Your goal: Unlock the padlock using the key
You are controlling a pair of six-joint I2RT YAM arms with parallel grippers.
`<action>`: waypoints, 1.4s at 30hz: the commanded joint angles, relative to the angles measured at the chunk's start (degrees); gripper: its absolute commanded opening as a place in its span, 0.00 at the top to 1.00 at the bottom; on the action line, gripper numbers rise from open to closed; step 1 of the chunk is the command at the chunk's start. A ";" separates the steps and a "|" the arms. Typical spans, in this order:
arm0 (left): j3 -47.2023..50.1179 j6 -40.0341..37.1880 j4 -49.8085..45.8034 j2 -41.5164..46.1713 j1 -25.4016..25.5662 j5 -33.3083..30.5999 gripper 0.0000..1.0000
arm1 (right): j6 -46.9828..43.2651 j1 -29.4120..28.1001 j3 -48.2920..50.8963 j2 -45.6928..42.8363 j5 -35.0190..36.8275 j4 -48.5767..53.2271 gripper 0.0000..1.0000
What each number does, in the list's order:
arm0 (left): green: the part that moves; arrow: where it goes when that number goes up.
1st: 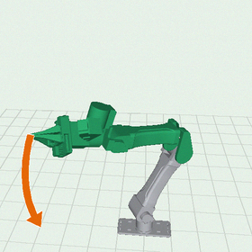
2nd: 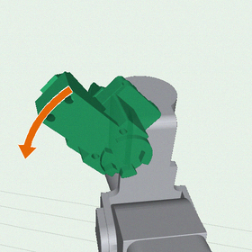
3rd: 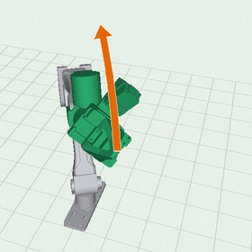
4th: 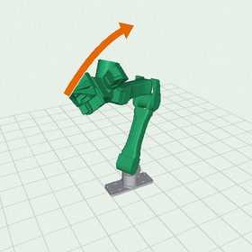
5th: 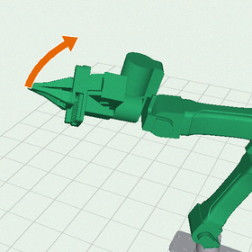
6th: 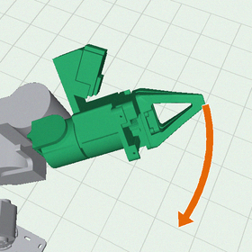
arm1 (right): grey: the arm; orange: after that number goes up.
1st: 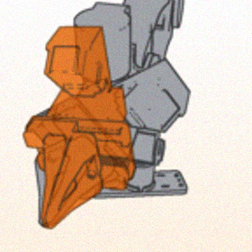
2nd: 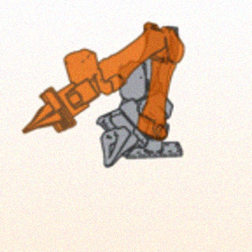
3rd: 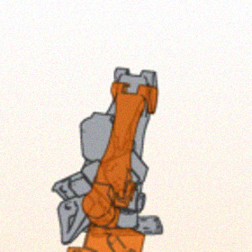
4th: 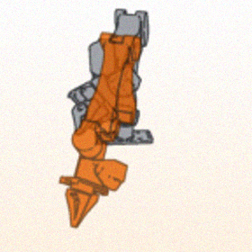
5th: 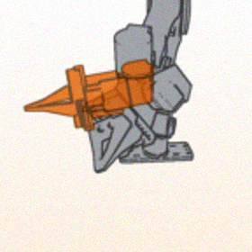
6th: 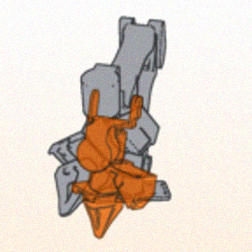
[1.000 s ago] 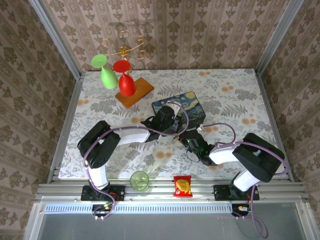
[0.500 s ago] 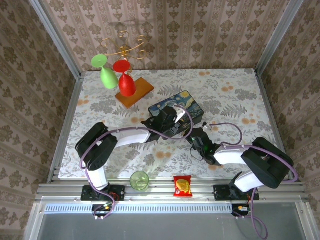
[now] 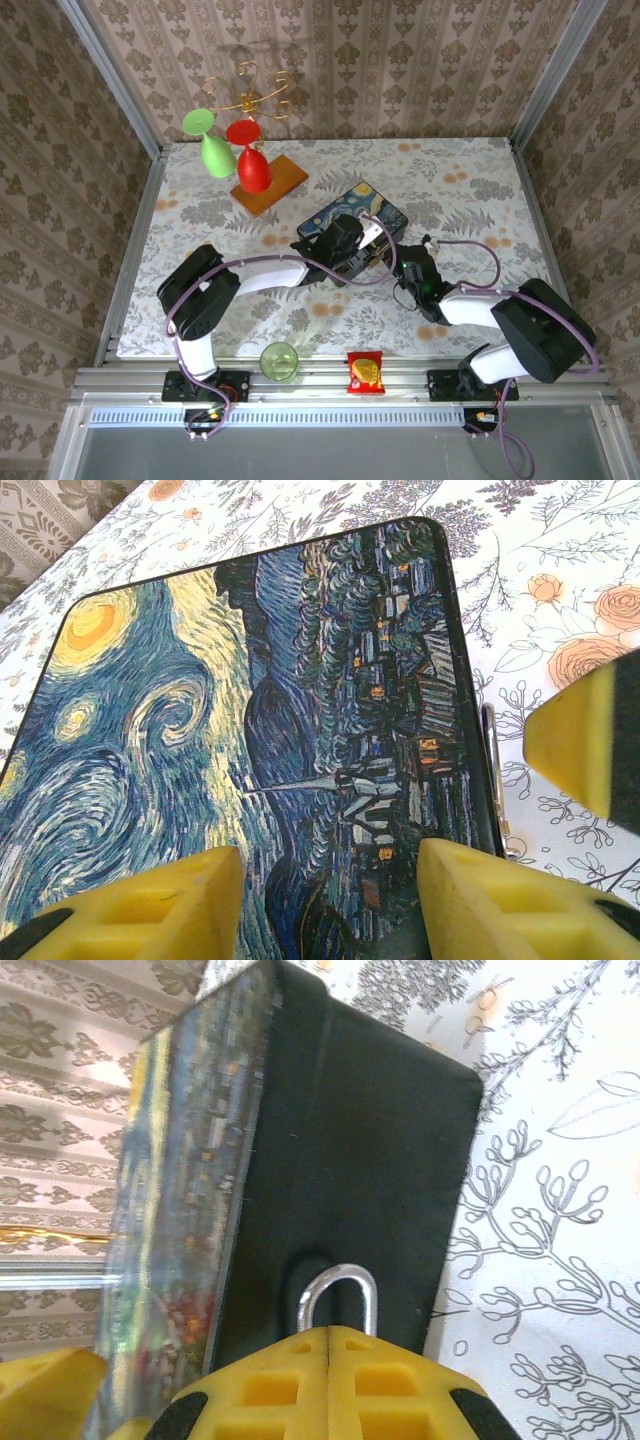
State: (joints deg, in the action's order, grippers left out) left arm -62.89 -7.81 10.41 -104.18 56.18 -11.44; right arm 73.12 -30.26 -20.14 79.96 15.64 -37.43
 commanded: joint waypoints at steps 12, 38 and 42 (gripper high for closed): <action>-1.38 -1.25 -25.83 8.35 1.54 -0.79 0.00 | -15.33 8.76 4.54 -9.36 -11.83 9.14 0.84; -1.60 -3.84 -35.32 -0.62 2.61 -9.48 0.30 | -39.41 -4.98 -1.70 4.39 0.02 9.87 0.52; -0.40 -4.22 -34.91 -0.24 1.73 -9.28 0.34 | -42.70 -6.92 -0.86 6.46 7.95 7.66 0.47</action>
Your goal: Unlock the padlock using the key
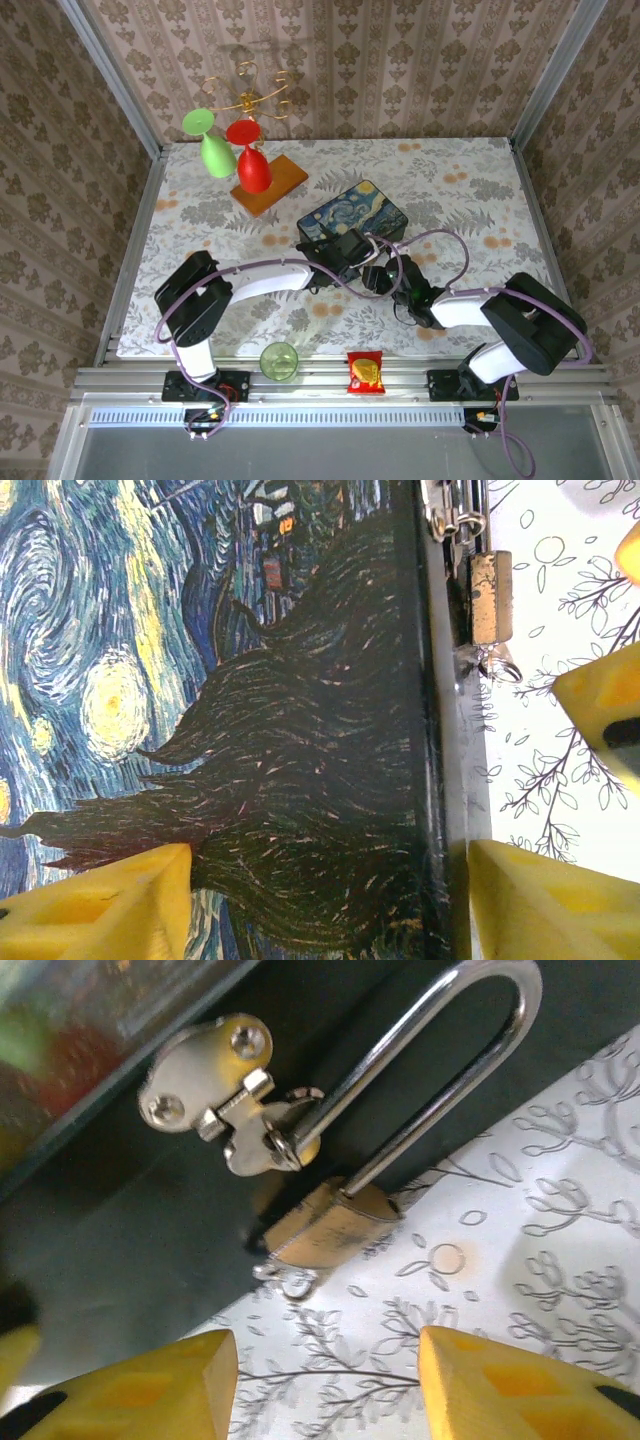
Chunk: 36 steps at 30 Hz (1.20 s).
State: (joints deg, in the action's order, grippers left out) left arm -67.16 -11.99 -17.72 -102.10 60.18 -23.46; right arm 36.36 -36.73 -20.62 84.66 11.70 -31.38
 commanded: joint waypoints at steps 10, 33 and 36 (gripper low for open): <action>7.52 -0.34 -3.69 0.23 -4.11 8.62 0.35 | -13.88 -1.24 1.82 15.24 6.52 -25.53 0.47; 8.54 -3.96 -7.88 -2.14 -2.26 7.75 0.47 | -0.40 8.70 3.13 16.73 -8.12 -40.51 0.79; 8.87 -3.57 -7.51 -1.66 -2.26 7.32 0.48 | 2.72 10.57 2.71 18.02 -16.37 -43.53 0.81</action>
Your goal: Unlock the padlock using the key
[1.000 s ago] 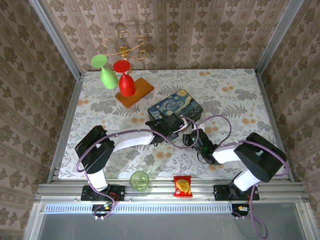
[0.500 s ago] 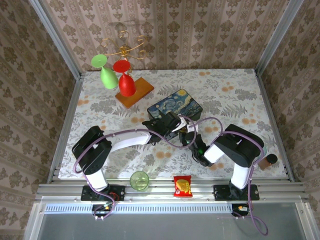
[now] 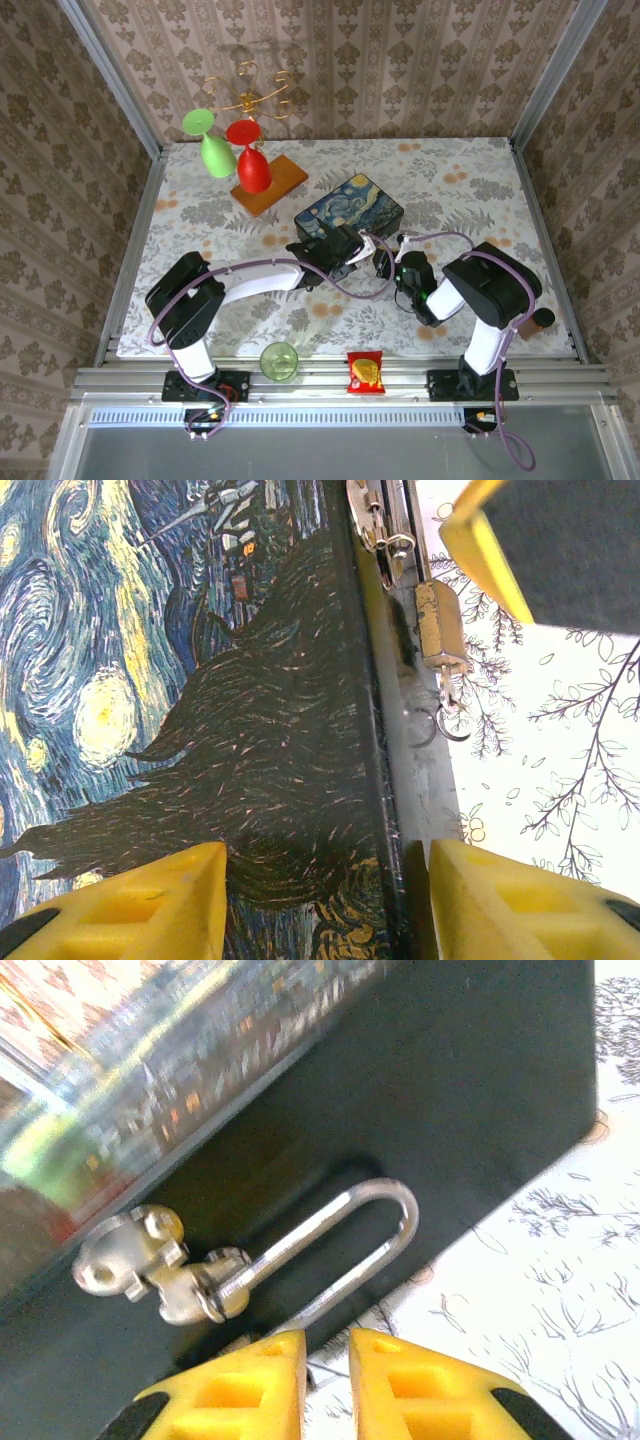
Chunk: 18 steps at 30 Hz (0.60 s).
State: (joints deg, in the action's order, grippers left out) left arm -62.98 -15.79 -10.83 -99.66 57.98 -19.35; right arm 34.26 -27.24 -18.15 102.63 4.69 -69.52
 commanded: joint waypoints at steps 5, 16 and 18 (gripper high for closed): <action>4.80 0.41 -14.26 -3.88 0.03 2.58 0.48 | 13.35 5.77 0.60 1.28 -11.19 -5.14 0.81; 4.10 0.24 -14.16 -5.27 0.62 1.86 0.48 | 19.99 11.75 -2.51 6.20 -25.45 -5.63 0.79; 4.07 0.13 -14.09 -5.22 0.65 1.87 0.48 | 19.67 11.68 -2.85 6.66 -26.00 -5.86 0.79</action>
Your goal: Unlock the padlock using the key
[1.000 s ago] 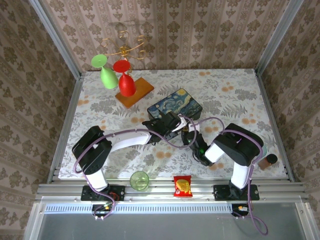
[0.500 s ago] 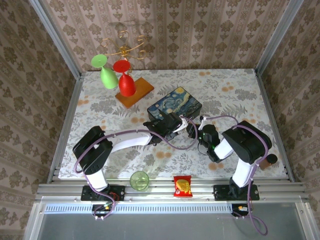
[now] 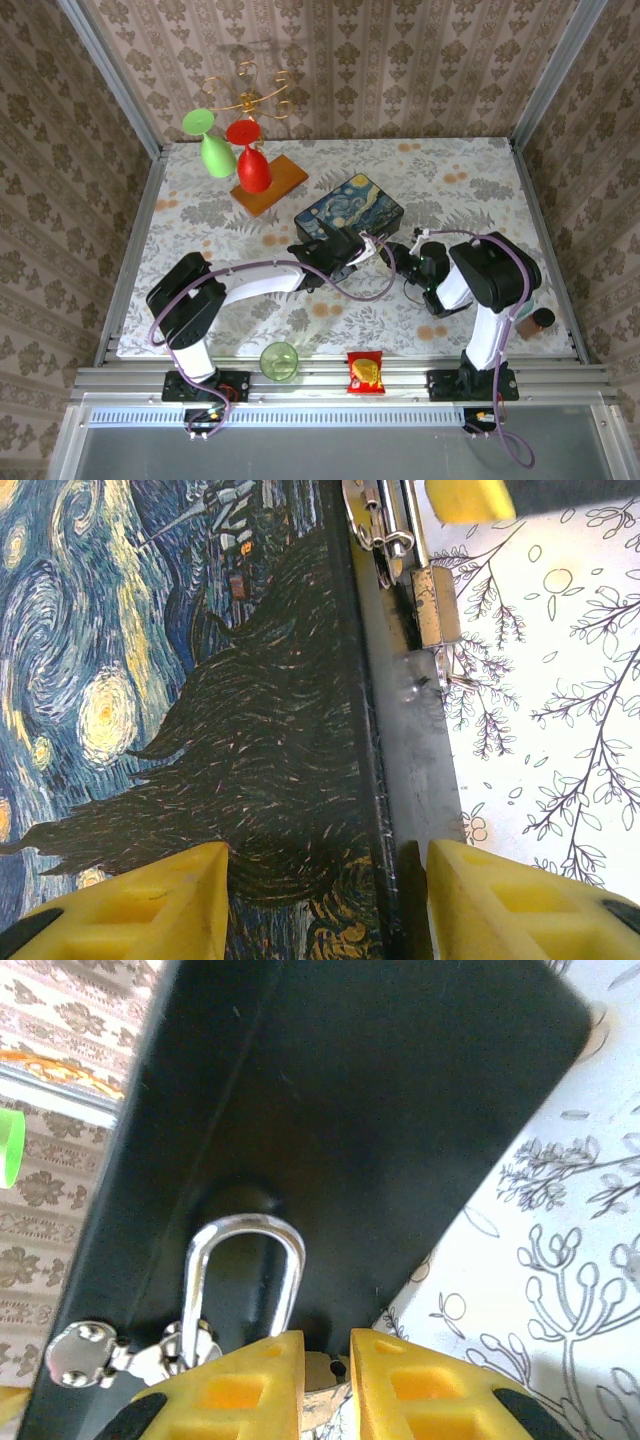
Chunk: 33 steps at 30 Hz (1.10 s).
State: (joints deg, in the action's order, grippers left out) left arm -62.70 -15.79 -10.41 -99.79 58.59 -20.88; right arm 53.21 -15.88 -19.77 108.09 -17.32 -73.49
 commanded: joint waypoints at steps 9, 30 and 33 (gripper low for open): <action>2.86 -0.47 -15.12 -4.90 0.15 3.11 0.48 | 0.98 2.00 -0.64 -1.86 -6.65 -2.21 0.72; 2.50 0.06 -15.84 -4.96 0.83 2.82 0.48 | 7.03 1.08 -6.16 7.79 -7.28 -2.73 0.78; 2.41 0.04 -15.99 -4.98 0.98 2.82 0.48 | 6.25 0.52 -5.85 5.84 -5.88 -2.82 0.76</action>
State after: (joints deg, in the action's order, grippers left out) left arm -63.77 -16.32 -12.53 -100.40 59.24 -22.90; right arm 59.22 -14.68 -25.04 113.93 -25.76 -76.79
